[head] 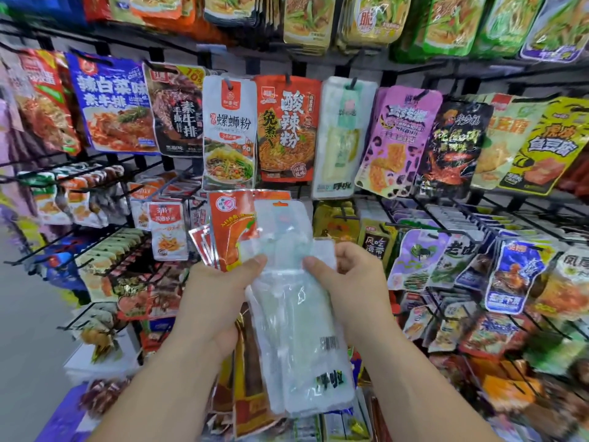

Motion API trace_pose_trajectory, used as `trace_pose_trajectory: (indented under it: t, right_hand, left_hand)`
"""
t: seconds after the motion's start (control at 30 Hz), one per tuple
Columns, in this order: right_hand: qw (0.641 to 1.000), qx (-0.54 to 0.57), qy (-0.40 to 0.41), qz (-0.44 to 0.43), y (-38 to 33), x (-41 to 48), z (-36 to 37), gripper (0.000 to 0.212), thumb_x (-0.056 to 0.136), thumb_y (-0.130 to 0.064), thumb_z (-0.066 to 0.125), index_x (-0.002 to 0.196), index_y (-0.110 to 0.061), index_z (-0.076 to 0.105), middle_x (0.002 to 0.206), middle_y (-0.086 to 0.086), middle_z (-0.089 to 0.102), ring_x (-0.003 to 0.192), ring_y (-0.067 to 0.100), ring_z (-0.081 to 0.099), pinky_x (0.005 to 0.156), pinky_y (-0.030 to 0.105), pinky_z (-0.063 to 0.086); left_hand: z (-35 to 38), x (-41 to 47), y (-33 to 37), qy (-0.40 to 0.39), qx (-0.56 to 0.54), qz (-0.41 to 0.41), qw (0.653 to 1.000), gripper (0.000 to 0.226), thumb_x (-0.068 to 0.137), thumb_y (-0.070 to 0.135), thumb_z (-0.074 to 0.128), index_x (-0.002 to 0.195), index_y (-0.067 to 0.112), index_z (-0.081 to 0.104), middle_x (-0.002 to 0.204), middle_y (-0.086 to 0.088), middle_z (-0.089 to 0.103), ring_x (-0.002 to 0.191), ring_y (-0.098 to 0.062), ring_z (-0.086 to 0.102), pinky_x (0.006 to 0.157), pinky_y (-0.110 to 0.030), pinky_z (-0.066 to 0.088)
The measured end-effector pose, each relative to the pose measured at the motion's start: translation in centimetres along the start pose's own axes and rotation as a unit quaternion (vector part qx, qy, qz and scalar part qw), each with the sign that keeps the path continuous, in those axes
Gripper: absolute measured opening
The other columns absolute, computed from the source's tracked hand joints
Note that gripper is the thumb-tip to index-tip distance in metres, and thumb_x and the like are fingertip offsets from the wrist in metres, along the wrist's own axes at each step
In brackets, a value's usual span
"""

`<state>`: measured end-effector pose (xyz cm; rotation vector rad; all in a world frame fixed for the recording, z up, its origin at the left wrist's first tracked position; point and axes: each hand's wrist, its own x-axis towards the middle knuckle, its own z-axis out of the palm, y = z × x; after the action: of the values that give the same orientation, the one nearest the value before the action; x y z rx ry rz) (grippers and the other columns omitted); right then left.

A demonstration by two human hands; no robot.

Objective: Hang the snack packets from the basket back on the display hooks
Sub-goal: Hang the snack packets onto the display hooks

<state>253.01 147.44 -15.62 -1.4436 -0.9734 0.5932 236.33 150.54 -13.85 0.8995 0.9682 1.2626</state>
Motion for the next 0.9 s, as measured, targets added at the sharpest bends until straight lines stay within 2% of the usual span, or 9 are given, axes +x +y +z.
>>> trace_pose_trajectory:
  t: [0.1,0.17,0.23,0.3,0.4,0.5,0.7,0.83,0.9]
  right_hand:
    - [1.000,0.000,-0.001,0.006,-0.1,0.2,-0.6,0.024,0.081,-0.034,0.084,0.088,-0.016,0.071,0.088,0.010,0.077,0.084,0.037,0.074,0.076,0.061,0.061]
    - [0.999,-0.048,0.013,-0.015,0.1,0.4,-1.1,0.040,0.080,-0.043,0.080,0.090,-0.007,0.066,0.089,0.016,0.073,0.085,0.041,0.070,0.075,0.062,0.058]
    - [0.995,-0.084,0.040,-0.047,-0.3,0.5,-1.9,0.037,0.086,-0.037,0.077,0.086,-0.004,0.062,0.086,0.021,0.067,0.081,0.043,0.064,0.073,0.060,0.055]
    - [0.990,-0.100,0.069,-0.070,-1.1,0.8,-3.1,0.036,0.087,-0.038,0.074,0.084,-0.005,0.061,0.084,0.021,0.065,0.077,0.042,0.062,0.070,0.059,0.054]
    - [0.975,-0.162,0.093,-0.117,-3.0,0.7,-4.9,0.033,0.092,-0.032,0.073,0.079,-0.007,0.056,0.072,0.014,0.057,0.063,0.024,0.051,0.057,0.036,0.045]
    - [0.944,-0.229,0.116,-0.206,-4.4,-0.5,-4.4,0.039,0.094,-0.023,0.072,0.069,-0.012,0.043,0.061,0.000,0.040,0.055,0.012,0.032,0.051,0.024,0.024]
    - [0.851,-0.352,0.088,-0.380,-3.0,-2.7,-0.7,0.020,0.084,-0.016,0.057,0.071,-0.021,0.042,0.069,-0.005,0.041,0.057,0.024,0.044,0.045,0.035,0.037]
    - [0.880,-0.318,0.139,-0.326,-4.1,-1.1,-2.7,0.034,0.089,-0.010,0.068,0.070,-0.019,0.041,0.062,-0.011,0.036,0.056,0.014,0.037,0.051,0.030,0.026]
    - [0.917,-0.265,0.102,-0.281,-4.0,-0.8,-2.3,0.031,0.090,-0.017,0.073,0.069,-0.017,0.050,0.059,-0.012,0.044,0.056,0.009,0.042,0.054,0.029,0.030]
  left_hand:
    - [-0.2,0.2,-0.1,0.014,0.020,0.010,1.000,0.003,0.087,0.001,0.078,0.086,0.003,0.076,0.079,-0.006,0.080,0.066,-0.017,0.076,0.053,-0.022,0.056]
    - [-0.4,0.5,-0.3,0.034,0.037,0.014,0.999,0.007,0.086,0.005,0.082,0.086,0.002,0.076,0.081,-0.009,0.079,0.073,-0.024,0.075,0.064,-0.030,0.060]
    - [-0.6,0.5,-0.4,0.045,0.049,0.025,0.997,0.008,0.087,0.006,0.082,0.088,0.002,0.076,0.084,-0.012,0.079,0.076,-0.028,0.075,0.073,-0.037,0.060]
    - [-0.8,0.6,-0.4,0.055,0.057,0.040,0.996,0.007,0.087,0.005,0.081,0.084,0.004,0.074,0.075,-0.007,0.077,0.068,-0.026,0.072,0.064,-0.031,0.057]
    - [-1.5,1.1,-0.5,0.071,0.051,0.047,0.995,0.019,0.087,0.008,0.082,0.078,-0.001,0.067,0.068,-0.009,0.067,0.061,-0.023,0.063,0.059,-0.028,0.051]
    - [-1.4,1.2,-0.8,0.072,0.039,0.050,0.995,0.024,0.085,0.012,0.084,0.090,-0.006,0.069,0.078,-0.010,0.063,0.070,-0.026,0.059,0.071,-0.037,0.050]
    - [0.2,0.2,-1.2,0.068,0.065,0.076,0.993,0.021,0.086,0.007,0.082,0.077,0.002,0.064,0.065,-0.009,0.062,0.055,-0.019,0.060,0.055,-0.028,0.053]
    - [-0.4,0.5,-1.2,0.062,0.068,0.078,0.993,0.019,0.086,0.011,0.084,0.093,0.012,0.066,0.082,-0.010,0.064,0.069,-0.025,0.063,0.064,-0.036,0.057]
    - [-0.3,0.3,-1.1,0.060,0.049,0.073,0.994,0.017,0.088,0.009,0.082,0.090,-0.003,0.070,0.081,-0.012,0.068,0.068,-0.026,0.067,0.064,-0.036,0.060]
